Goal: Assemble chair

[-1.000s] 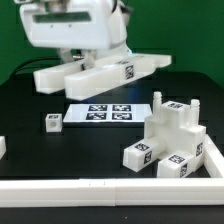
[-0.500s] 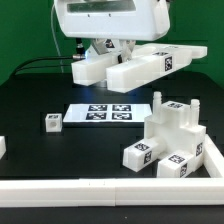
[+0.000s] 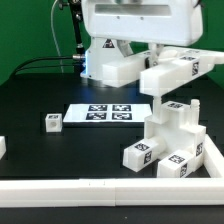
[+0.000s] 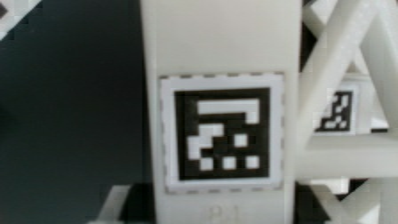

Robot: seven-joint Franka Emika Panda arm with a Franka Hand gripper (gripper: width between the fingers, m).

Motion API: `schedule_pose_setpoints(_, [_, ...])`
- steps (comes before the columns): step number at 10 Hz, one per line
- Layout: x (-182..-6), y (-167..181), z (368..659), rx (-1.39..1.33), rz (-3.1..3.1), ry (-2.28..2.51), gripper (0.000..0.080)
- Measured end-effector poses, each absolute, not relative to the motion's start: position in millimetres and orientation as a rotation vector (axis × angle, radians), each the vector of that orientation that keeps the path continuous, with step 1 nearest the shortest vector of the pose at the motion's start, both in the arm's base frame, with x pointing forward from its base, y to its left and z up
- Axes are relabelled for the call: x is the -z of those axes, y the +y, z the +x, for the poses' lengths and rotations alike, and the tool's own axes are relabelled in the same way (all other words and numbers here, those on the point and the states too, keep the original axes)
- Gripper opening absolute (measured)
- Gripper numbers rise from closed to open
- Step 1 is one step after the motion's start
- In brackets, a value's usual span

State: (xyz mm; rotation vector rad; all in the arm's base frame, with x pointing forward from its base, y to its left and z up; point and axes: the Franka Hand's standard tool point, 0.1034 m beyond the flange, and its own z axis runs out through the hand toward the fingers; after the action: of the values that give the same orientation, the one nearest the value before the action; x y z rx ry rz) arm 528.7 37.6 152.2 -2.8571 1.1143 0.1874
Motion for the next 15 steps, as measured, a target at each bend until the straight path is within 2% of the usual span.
schedule_pose_setpoints(9, [-126.0, 61.3, 521.4, -0.185, -2.867, 1.109, 0.0285])
schedule_pose_setpoints(15, [-123.7, 64.0, 532.3, -0.113, -2.868, 1.096, 0.0285])
